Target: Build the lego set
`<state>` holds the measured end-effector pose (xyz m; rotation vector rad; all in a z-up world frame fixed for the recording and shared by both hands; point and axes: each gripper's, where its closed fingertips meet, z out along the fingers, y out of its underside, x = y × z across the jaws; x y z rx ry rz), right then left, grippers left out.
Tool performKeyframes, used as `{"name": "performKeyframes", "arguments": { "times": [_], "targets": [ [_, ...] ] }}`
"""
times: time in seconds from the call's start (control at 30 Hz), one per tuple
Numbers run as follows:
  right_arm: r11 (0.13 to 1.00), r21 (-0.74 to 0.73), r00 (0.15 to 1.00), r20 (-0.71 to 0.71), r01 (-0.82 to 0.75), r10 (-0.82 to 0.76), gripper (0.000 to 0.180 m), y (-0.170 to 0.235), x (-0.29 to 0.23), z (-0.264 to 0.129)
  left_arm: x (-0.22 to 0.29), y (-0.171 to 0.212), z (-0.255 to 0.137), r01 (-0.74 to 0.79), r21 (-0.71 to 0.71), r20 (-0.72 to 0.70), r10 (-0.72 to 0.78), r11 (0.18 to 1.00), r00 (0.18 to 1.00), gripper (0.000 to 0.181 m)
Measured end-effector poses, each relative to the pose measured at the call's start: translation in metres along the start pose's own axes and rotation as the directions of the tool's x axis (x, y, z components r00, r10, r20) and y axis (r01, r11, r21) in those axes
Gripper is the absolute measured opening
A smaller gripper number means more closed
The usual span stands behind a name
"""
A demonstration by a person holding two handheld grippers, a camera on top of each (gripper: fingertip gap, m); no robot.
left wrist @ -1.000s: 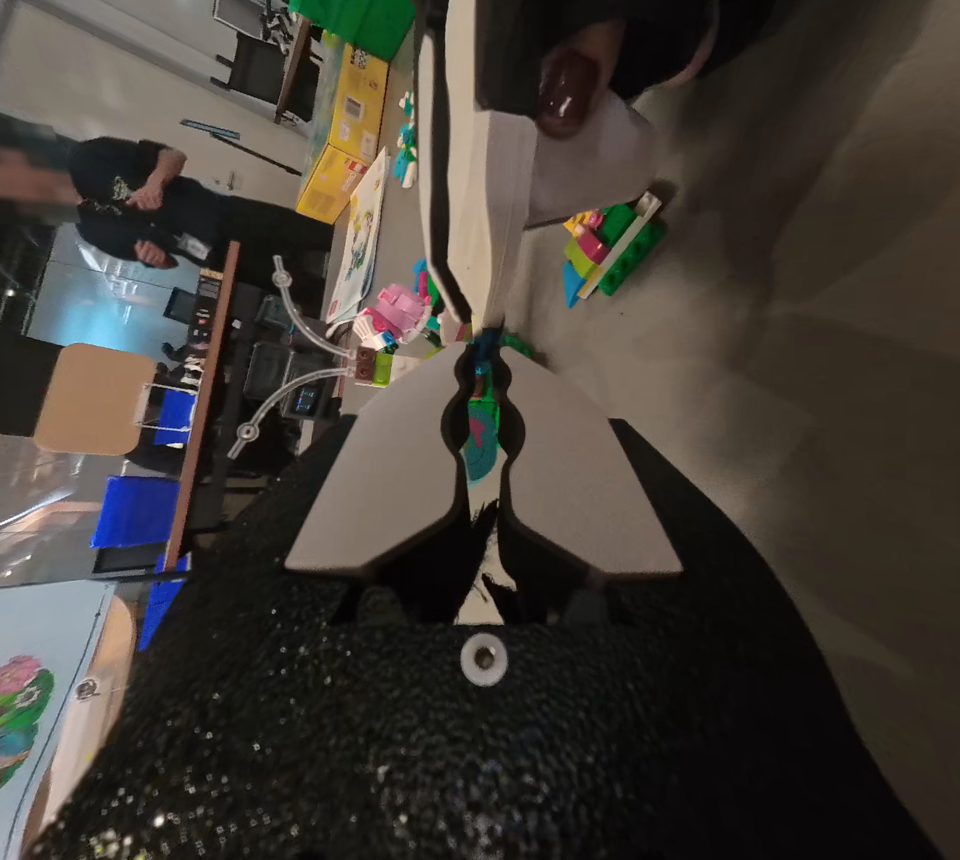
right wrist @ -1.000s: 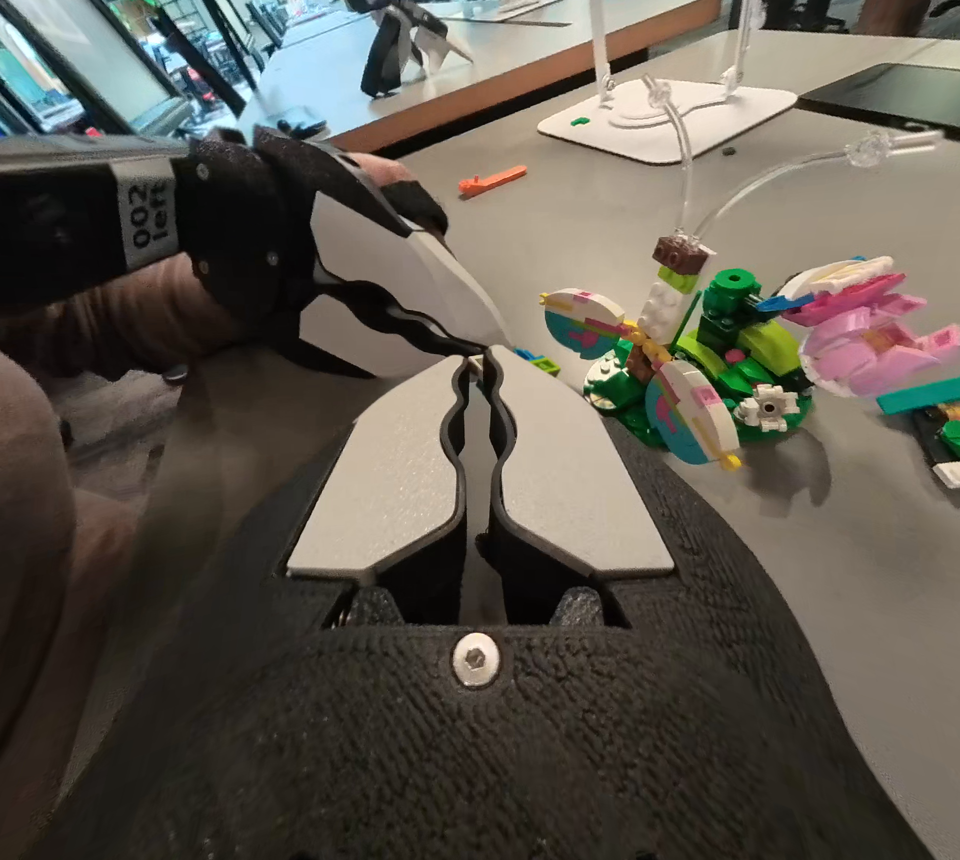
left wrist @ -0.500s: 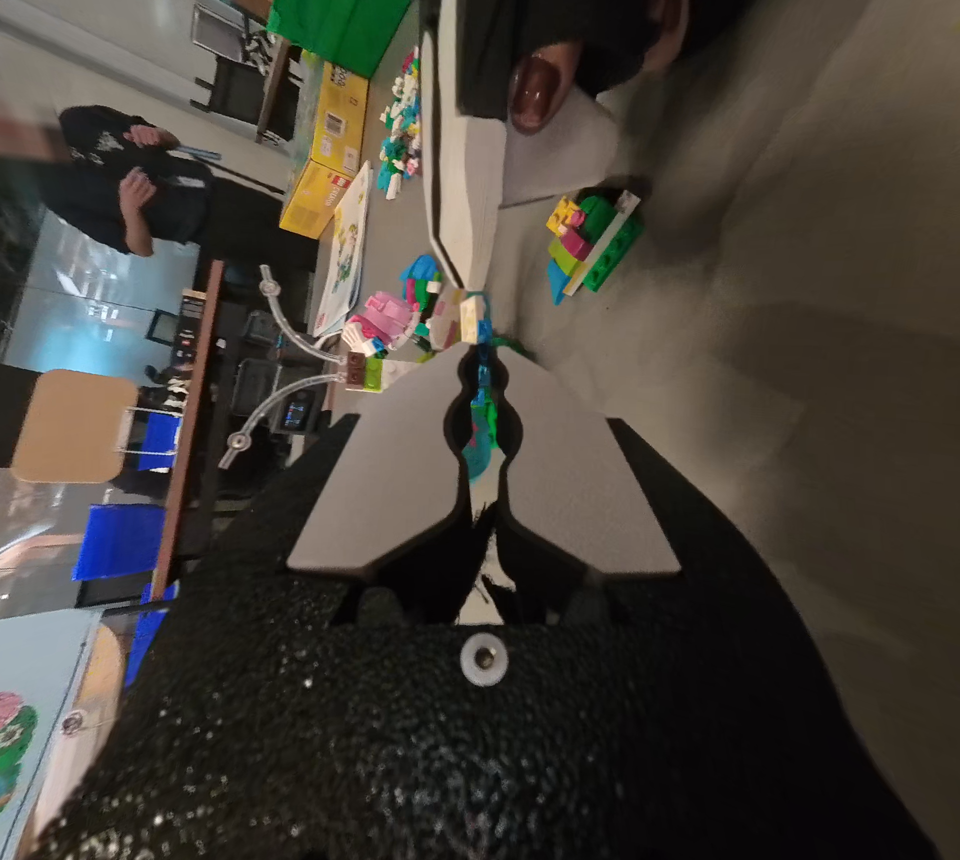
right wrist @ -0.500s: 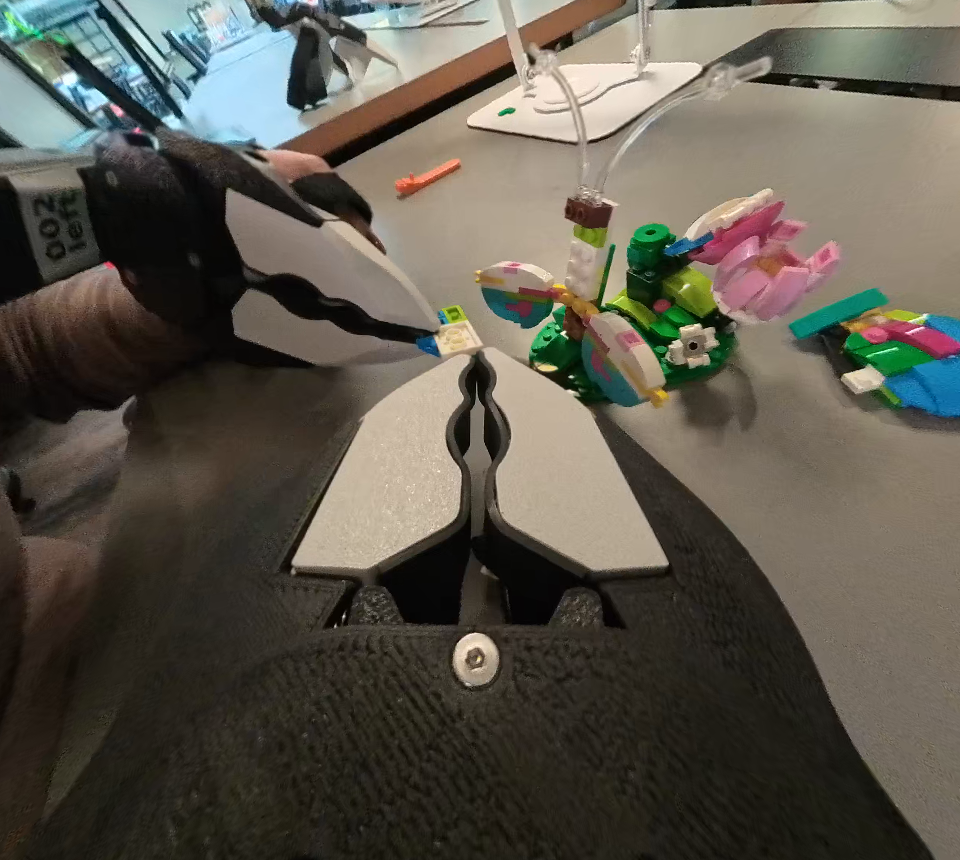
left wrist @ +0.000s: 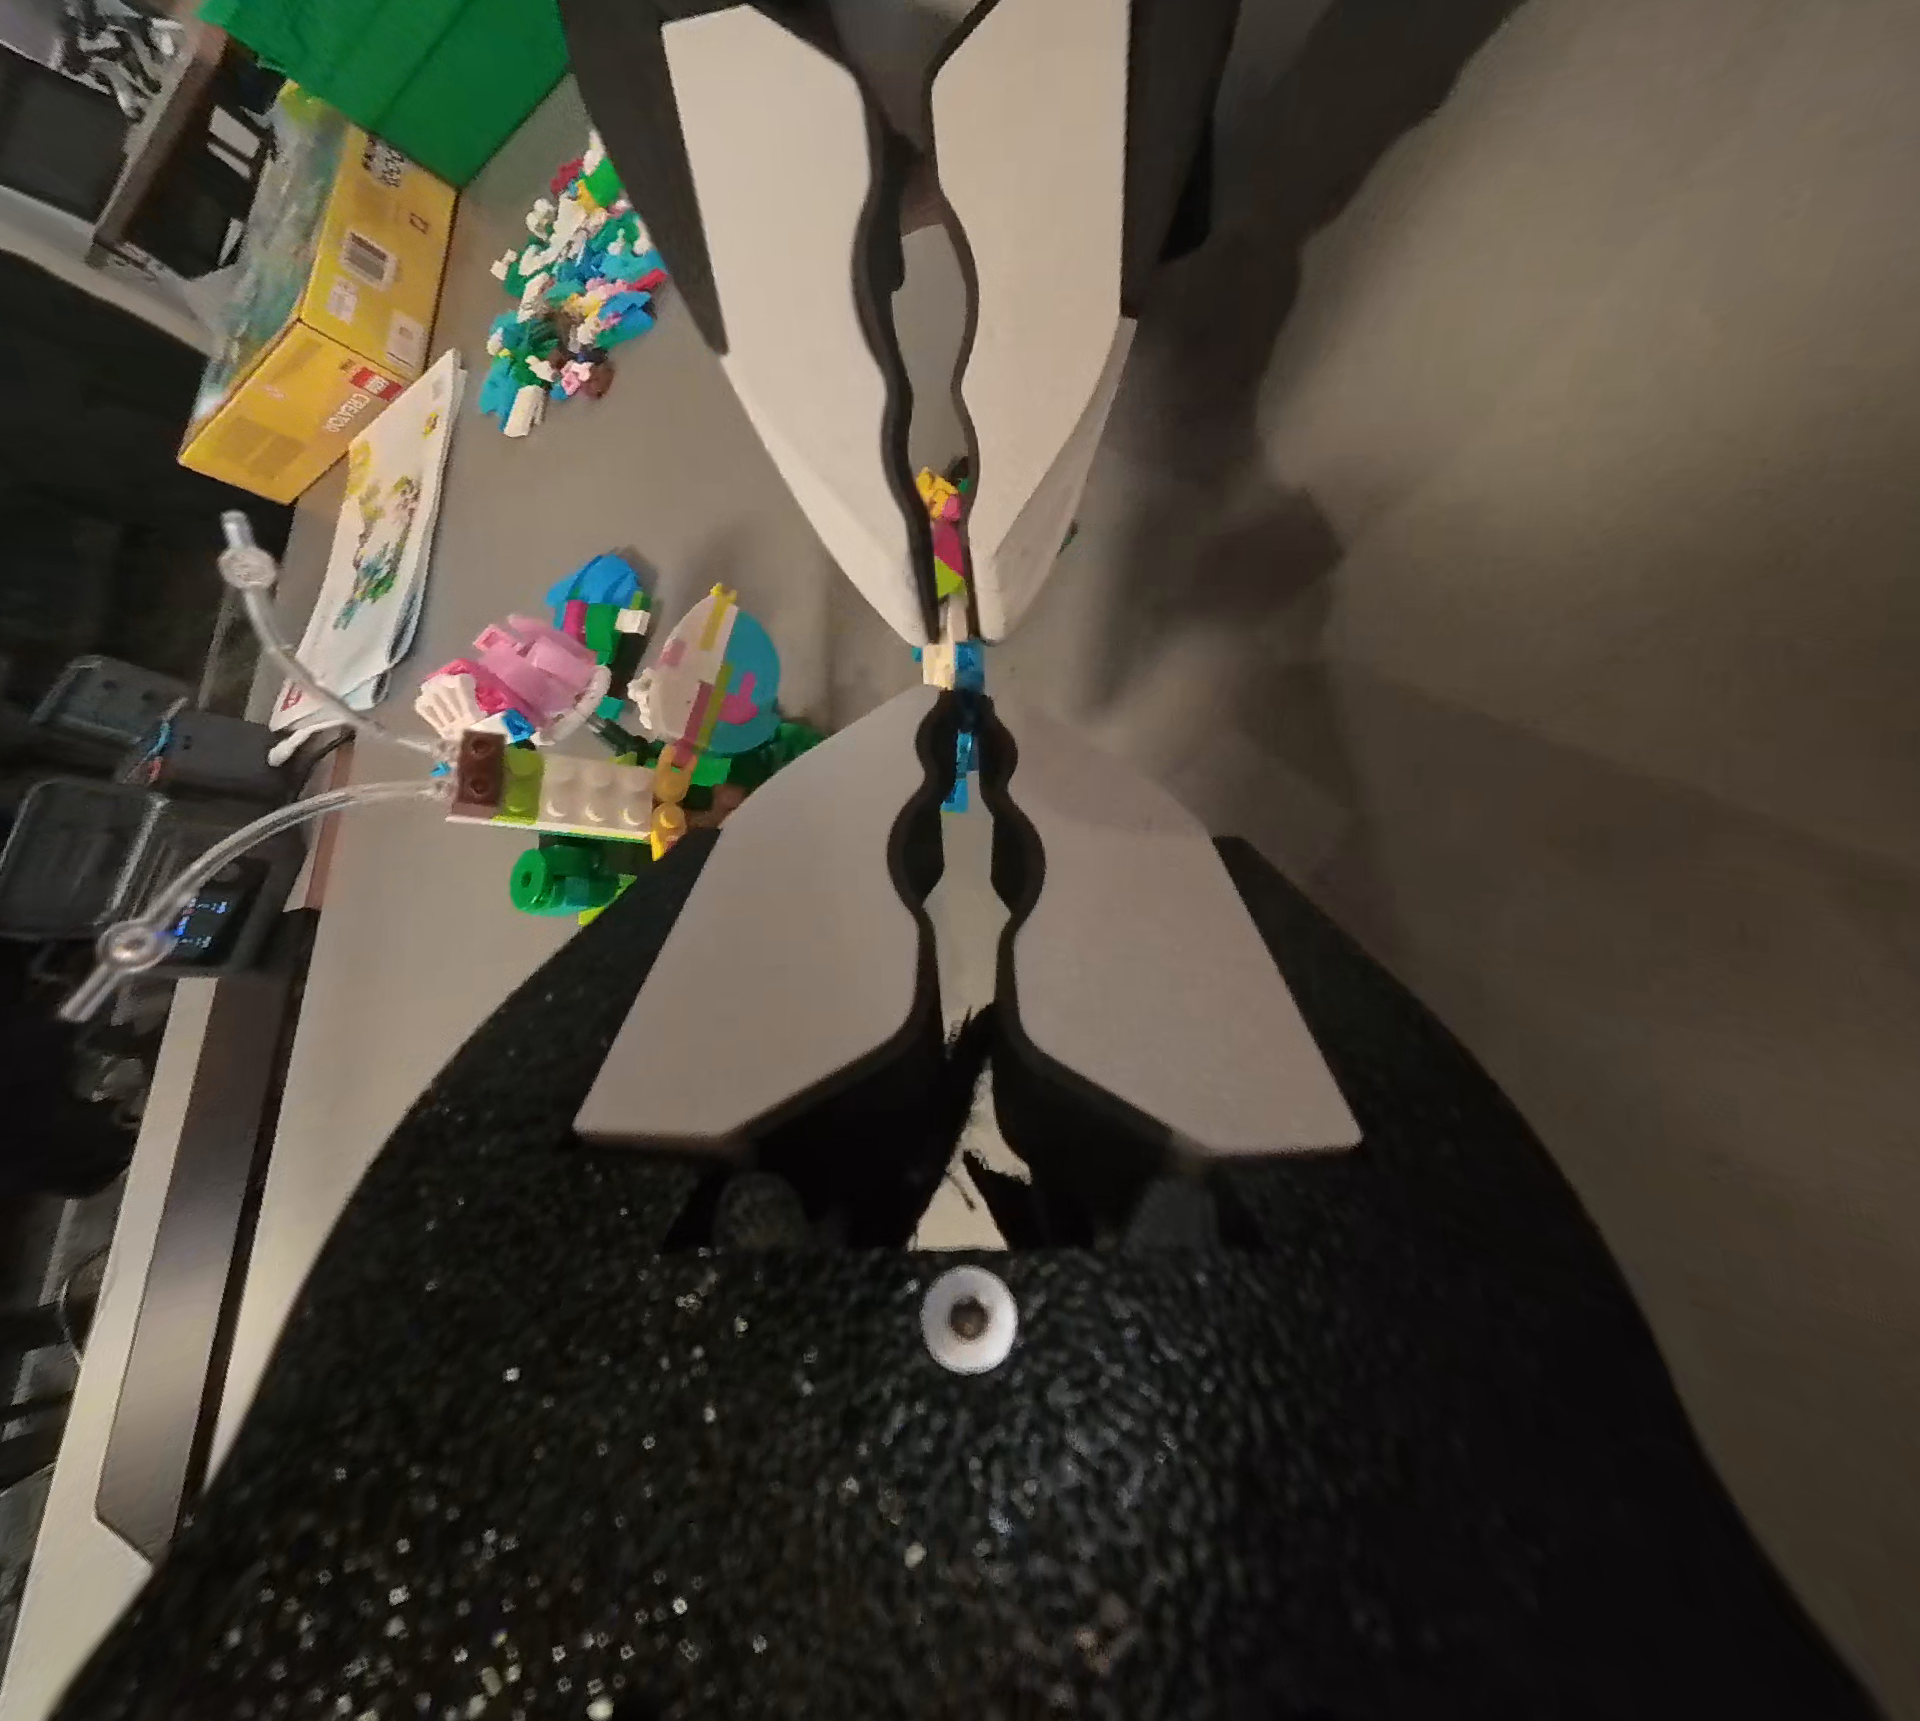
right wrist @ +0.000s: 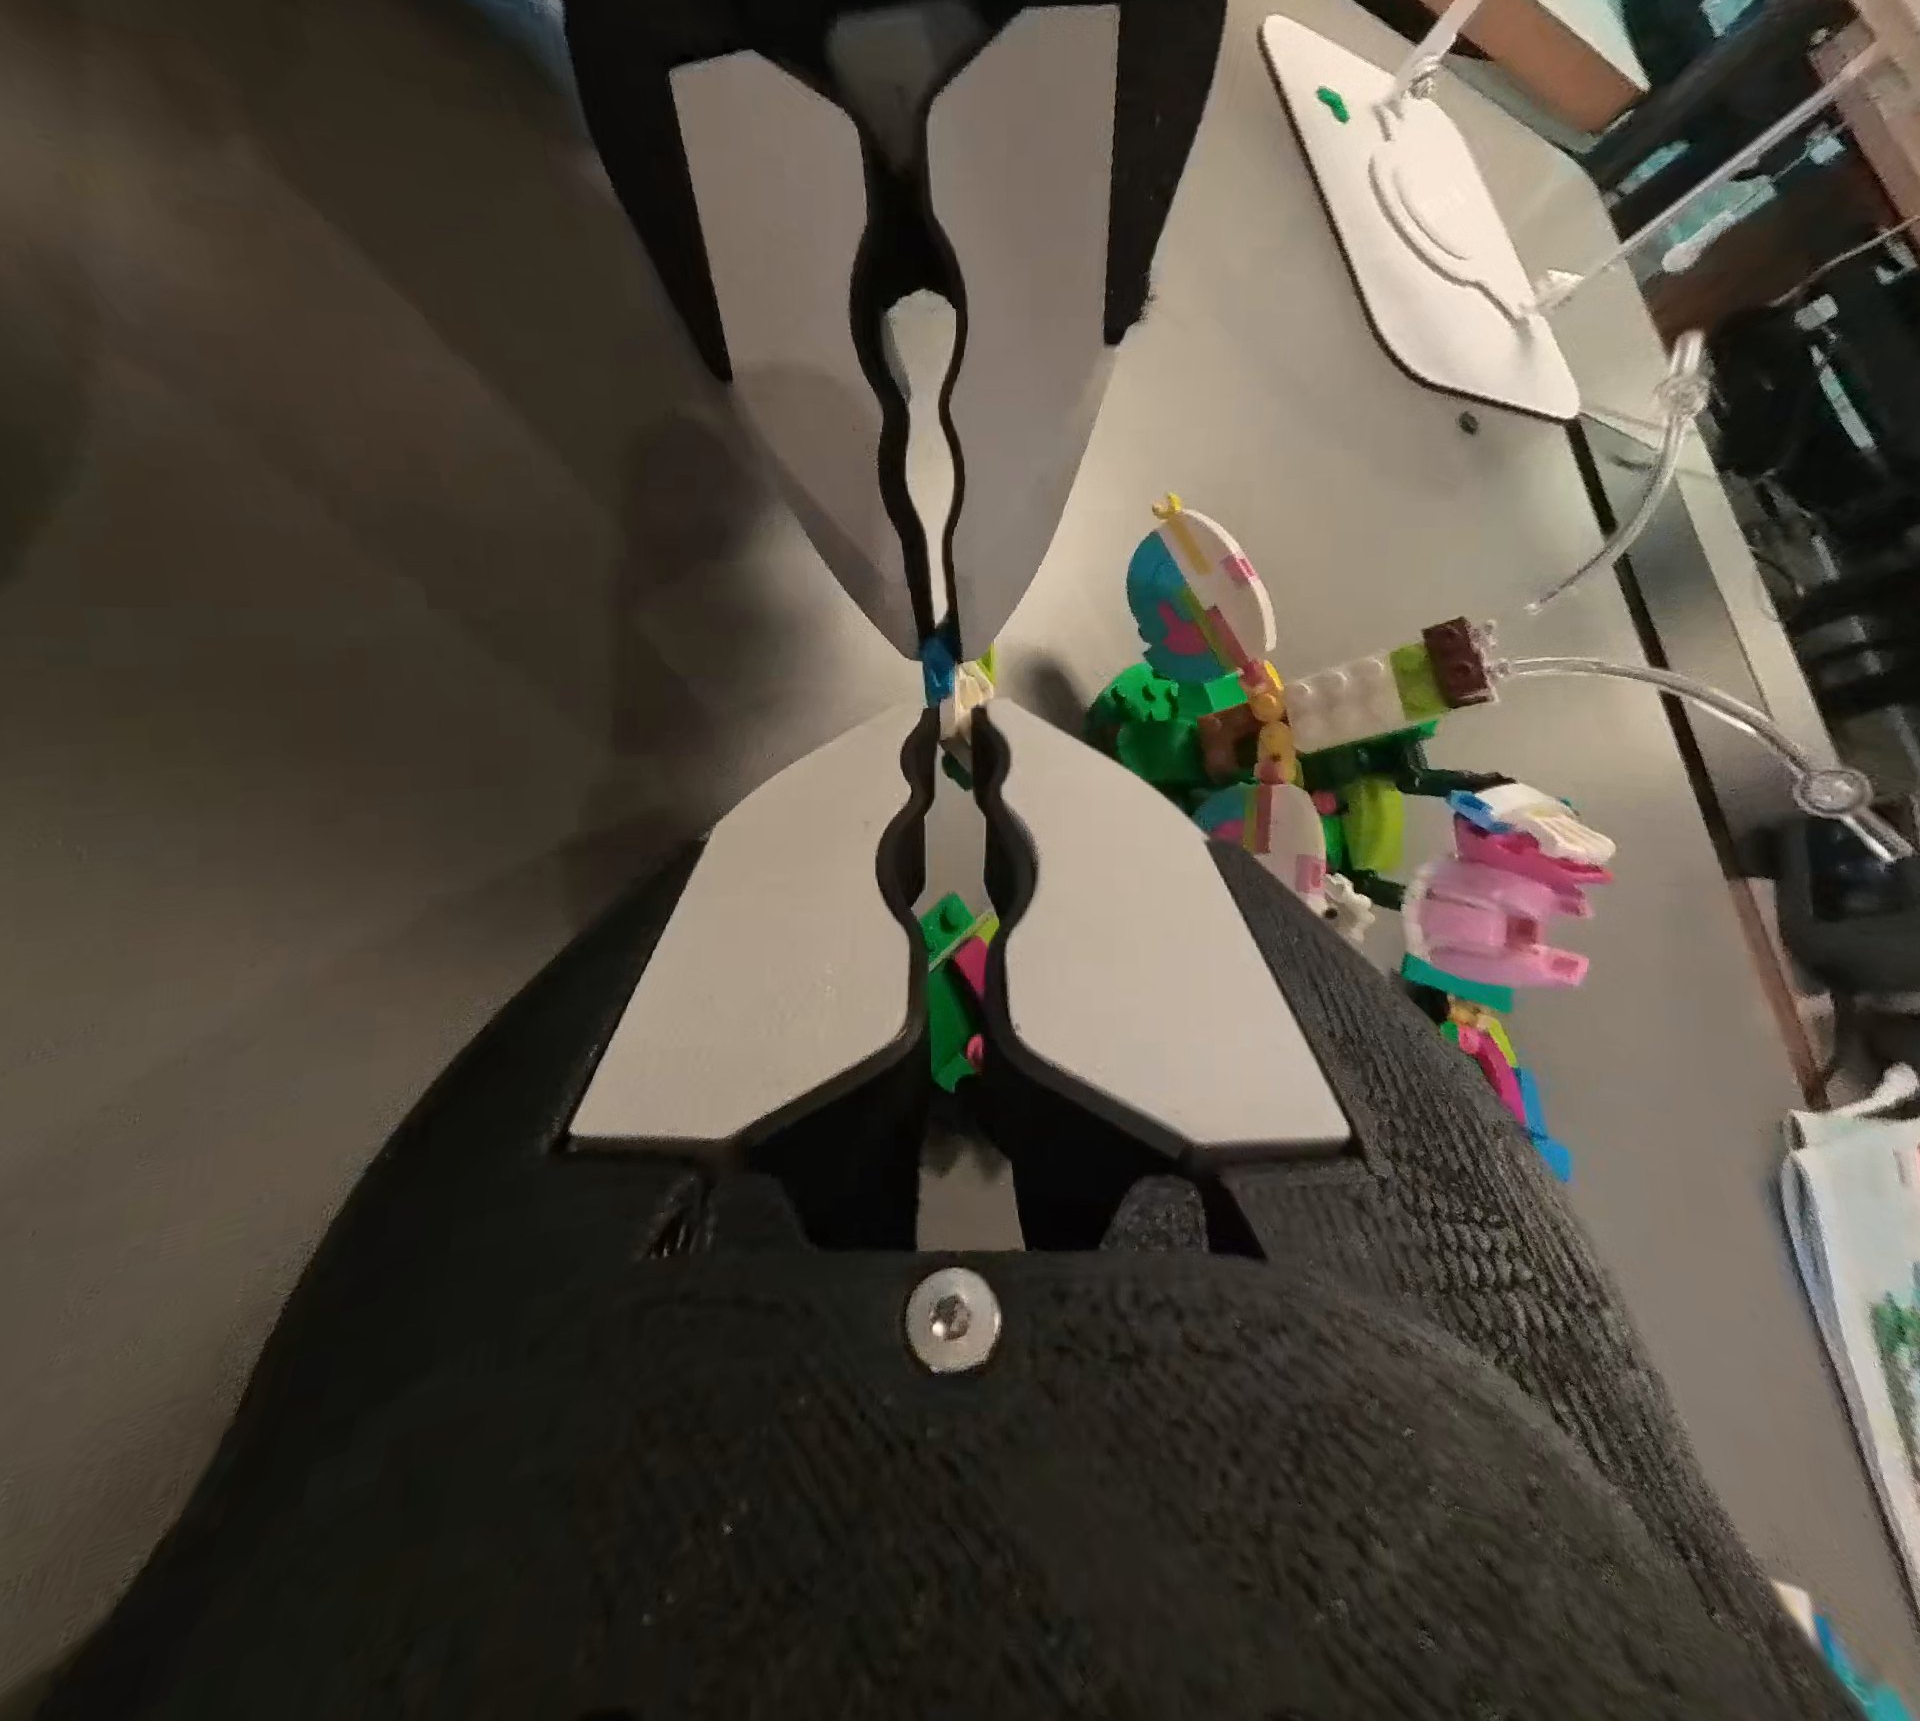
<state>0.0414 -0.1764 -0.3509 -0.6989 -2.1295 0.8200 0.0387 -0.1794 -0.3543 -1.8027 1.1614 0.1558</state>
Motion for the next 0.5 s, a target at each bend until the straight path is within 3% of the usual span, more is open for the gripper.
{"name": "performKeyframes", "arguments": {
  "times": [0.23,0.5],
  "targets": [
    [0.933,0.152,0.944,-0.003,-0.325,0.33,0.004,-0.006,0.018,-0.001,-0.019,-0.003,-0.006,-0.111,-0.018,0.166,0.113,0.994,0.98,0.003],
    [0.824,0.183,0.842,0.048,-0.536,0.537,0.003,0.0,0.017,0.002,-0.017,0.001,-0.002,-0.256,-0.087,0.196,0.269,0.963,0.943,0.004]
  ]
}}
